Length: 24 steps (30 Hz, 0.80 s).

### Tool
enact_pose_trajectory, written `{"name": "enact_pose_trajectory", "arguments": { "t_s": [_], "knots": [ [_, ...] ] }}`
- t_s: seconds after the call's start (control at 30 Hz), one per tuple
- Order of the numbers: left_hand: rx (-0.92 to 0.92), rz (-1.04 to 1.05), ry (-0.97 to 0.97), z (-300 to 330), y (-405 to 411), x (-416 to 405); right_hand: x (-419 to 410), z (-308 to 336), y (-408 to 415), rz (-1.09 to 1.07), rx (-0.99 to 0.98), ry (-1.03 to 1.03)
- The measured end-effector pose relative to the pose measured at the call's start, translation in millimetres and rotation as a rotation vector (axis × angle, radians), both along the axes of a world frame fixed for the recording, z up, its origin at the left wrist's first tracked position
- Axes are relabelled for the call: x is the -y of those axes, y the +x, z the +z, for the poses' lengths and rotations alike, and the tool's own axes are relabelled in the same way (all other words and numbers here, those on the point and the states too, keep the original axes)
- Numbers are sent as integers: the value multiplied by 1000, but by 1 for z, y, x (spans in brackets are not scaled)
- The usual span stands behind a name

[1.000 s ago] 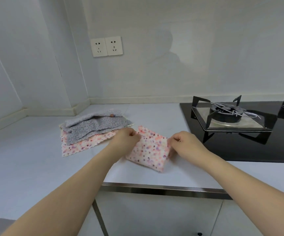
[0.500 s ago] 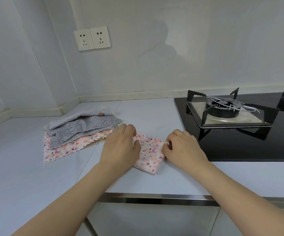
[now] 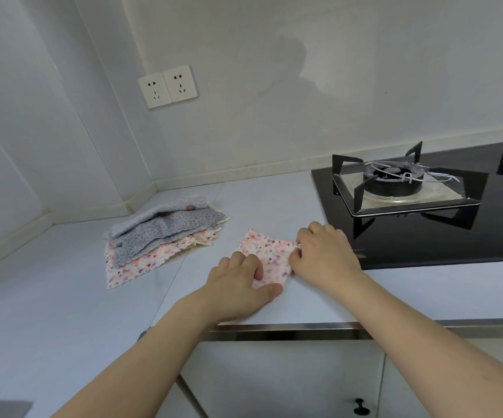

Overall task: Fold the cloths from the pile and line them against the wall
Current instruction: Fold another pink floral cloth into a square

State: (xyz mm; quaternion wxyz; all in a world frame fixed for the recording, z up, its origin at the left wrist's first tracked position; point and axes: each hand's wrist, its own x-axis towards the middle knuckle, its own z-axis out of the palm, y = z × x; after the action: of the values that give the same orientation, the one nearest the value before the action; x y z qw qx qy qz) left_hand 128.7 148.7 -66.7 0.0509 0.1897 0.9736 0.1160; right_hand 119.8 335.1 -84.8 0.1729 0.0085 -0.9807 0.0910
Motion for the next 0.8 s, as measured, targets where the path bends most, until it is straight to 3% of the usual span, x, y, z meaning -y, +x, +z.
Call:
{"name": "enact_pose_trajectory", "arguments": {
  "t_s": [0.13, 0.2, 0.27, 0.3, 0.4, 0.47, 0.57, 0.7, 0.8],
  "knots": [
    [33, -24, -47, 1, 4, 2, 1, 0, -1, 72, 16, -66],
    [173, -31, -16, 5, -9, 3, 2, 1, 1, 98, 21, -115],
    [369, 21, 251, 12, -28, 7, 1, 3, 3, 101, 28, -162],
    [380, 90, 403, 15, -38, 11, 1, 4, 4, 107, 29, -174],
    [176, 295, 625, 17, -55, 21, 0, 4, 5, 148, -1, -204],
    [87, 358, 529, 9, -63, 21, -1, 4, 6, 198, -58, -254],
    [167, 293, 458, 6, -69, 8, -3, 2, 6, 299, -169, -386],
    [380, 245, 908, 8, -75, -1, -3, -1, 4, 382, -245, -524],
    [320, 190, 1087, 3, -73, 1, -4, 3, 2, 337, -254, -690]
  ]
}}
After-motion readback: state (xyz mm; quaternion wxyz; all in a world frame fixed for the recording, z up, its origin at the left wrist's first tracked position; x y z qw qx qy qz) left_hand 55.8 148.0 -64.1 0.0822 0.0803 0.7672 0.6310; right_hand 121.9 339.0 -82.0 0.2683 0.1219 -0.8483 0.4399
